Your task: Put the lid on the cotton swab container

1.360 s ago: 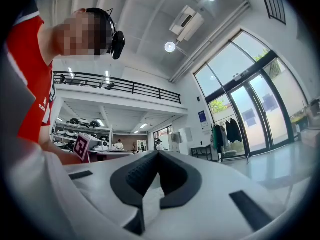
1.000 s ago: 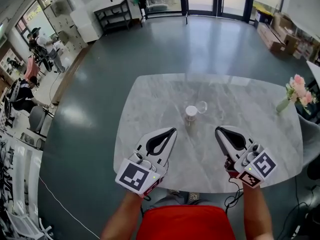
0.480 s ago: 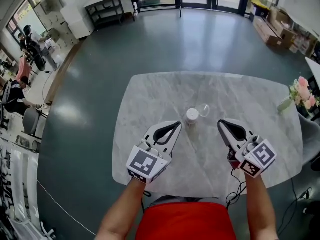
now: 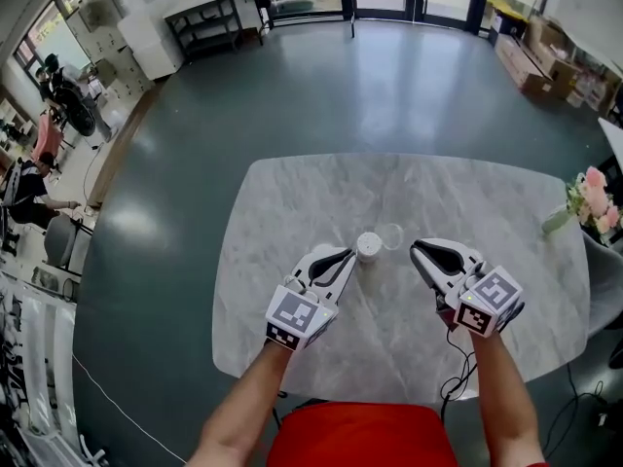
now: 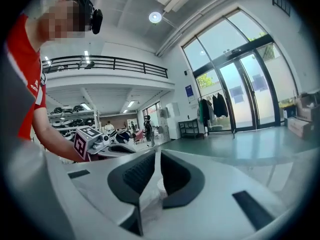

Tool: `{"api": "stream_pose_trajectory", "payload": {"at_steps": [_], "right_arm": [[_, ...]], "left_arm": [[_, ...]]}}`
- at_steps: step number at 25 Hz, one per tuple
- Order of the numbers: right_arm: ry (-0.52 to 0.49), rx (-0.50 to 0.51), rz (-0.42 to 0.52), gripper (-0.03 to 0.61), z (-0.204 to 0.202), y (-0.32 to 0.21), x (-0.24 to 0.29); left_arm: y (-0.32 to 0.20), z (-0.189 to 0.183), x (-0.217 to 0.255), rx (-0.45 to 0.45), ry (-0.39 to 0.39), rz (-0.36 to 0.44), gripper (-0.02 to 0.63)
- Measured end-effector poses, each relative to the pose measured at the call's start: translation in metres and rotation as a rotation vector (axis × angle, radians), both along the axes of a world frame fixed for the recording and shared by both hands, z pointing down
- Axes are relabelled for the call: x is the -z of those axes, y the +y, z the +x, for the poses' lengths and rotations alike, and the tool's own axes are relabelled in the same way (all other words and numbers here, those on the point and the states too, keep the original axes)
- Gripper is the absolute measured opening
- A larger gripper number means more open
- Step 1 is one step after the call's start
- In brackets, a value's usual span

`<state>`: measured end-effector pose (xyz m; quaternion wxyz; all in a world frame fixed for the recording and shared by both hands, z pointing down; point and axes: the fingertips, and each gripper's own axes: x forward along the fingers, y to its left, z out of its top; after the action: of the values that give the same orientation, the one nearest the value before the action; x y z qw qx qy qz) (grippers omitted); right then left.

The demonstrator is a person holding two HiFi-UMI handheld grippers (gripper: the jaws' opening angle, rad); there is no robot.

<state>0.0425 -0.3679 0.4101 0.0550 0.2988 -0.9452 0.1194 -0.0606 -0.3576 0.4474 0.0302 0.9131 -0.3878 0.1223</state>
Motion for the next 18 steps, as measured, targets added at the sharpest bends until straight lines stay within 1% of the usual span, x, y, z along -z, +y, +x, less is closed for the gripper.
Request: {"api": "stream_pose_trajectory", "payload": {"at_steps": [1,3,4,7,12,15,18], "right_arm": [[0.008,0.008,-0.015,0.065,0.0,-0.004,-0.007],[0.033,0.025,-0.043,0.089,-0.002,-0.01,-0.021],[0.05,0.034,-0.058,0.106,-0.003,-0.012,-0.028],[0.105,0.064,-0.105,0.18,-0.002,-0.019,-0.051],[0.188,0.114,-0.158,0.235,0.0,-0.025,-0.088],[0.207,0.138,-0.184,0.256,-0.005,-0.029,-0.101],[0.221,0.158,-0.208,0.266,-0.007,-0.031,-0.112]], "left_arm": [[-0.004,0.002,-0.006,-0.006,-0.006,-0.011,0.054],[-0.01,0.006,-0.02,-0.018,-0.021,-0.038,0.121],[-0.013,0.007,-0.027,-0.025,-0.033,-0.052,0.143],[-0.019,0.011,-0.048,-0.048,-0.078,-0.094,0.18],[-0.028,0.02,-0.087,-0.098,-0.154,-0.176,0.272],[-0.03,0.02,-0.107,-0.137,-0.214,-0.207,0.29],[-0.034,0.023,-0.123,-0.158,-0.246,-0.237,0.305]]}}
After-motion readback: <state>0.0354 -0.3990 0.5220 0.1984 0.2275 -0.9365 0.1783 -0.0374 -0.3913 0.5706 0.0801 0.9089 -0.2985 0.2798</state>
